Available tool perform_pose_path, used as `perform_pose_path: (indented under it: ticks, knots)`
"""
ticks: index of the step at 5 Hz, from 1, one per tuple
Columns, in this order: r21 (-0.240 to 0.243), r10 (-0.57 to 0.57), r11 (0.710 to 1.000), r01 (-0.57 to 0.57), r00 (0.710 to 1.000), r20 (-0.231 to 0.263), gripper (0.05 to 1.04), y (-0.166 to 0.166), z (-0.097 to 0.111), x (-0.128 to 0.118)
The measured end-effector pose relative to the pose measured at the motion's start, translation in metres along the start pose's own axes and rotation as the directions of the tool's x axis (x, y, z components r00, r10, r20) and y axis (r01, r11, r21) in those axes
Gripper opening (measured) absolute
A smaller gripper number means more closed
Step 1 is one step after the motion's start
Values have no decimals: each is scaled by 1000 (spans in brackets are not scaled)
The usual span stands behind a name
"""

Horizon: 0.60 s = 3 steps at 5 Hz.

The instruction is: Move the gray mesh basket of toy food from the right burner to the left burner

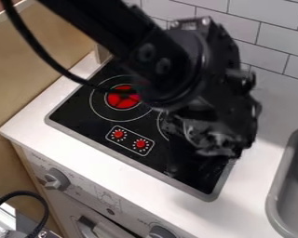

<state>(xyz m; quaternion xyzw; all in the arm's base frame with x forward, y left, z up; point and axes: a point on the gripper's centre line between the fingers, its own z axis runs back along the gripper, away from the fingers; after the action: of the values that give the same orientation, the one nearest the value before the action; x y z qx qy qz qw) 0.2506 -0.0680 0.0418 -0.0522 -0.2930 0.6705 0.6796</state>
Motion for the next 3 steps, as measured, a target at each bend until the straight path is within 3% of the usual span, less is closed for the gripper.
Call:
perform_pose_path:
  ticks: [1, 3]
  knots:
    - [14, -4, 1000, 4, 1000, 21, 62, -6, 14, 6]
    - [-8, -129, 992, 129, 991, -42, 62, -14, 39, 42]
